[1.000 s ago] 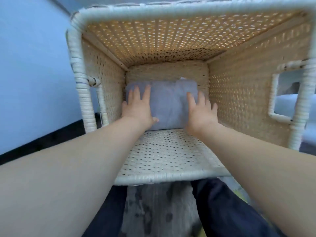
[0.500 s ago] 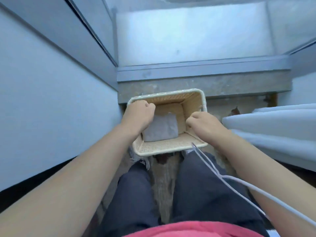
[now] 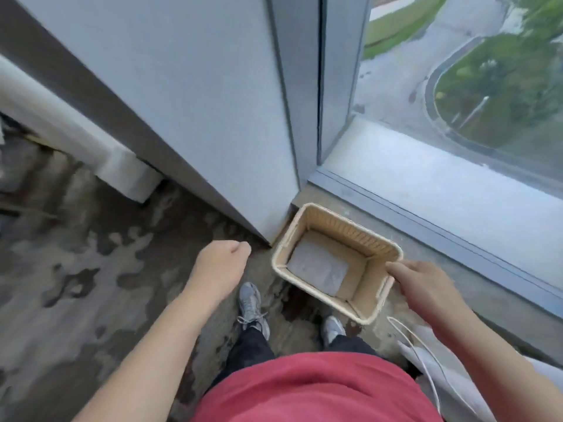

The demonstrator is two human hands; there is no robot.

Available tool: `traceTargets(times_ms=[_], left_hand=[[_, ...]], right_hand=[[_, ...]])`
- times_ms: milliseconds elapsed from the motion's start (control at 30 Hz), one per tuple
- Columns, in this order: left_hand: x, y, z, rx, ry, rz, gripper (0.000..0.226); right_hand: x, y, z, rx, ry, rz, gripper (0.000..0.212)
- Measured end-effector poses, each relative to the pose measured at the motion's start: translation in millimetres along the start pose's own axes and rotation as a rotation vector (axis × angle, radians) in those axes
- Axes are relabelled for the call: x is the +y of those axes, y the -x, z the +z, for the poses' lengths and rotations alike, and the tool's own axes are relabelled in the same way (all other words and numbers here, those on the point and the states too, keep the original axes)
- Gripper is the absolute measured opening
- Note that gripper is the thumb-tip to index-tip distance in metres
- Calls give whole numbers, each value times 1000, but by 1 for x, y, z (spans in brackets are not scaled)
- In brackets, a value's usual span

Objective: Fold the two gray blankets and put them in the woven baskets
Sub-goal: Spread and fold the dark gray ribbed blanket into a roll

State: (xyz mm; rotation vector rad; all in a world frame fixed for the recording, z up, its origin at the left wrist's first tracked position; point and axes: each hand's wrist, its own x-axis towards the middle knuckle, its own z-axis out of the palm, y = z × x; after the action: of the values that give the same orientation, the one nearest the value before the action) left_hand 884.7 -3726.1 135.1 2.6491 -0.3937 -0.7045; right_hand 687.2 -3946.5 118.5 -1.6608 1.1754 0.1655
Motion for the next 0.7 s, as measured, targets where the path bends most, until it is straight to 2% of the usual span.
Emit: traceTargets(times_ms=[133,300,500,633,700], left_hand=[[-59,58,-24,168,119,-212,43],[-138,109,-73,365,160,-305,47],[-272,180,-104,539,280,-482,47],[-375,249,-83,619,407,-757,50],[-422,281,-63,601,501,-885,50]], right_hand=[[-22,12,26,-115,54,-123,36],[-65,40,111,-245,163,-329,35],[-130,115,274,-526,415,-589,38],[-181,194,400,-720,499,-797,39],[-206,232,458,-794,498,-878,41]])
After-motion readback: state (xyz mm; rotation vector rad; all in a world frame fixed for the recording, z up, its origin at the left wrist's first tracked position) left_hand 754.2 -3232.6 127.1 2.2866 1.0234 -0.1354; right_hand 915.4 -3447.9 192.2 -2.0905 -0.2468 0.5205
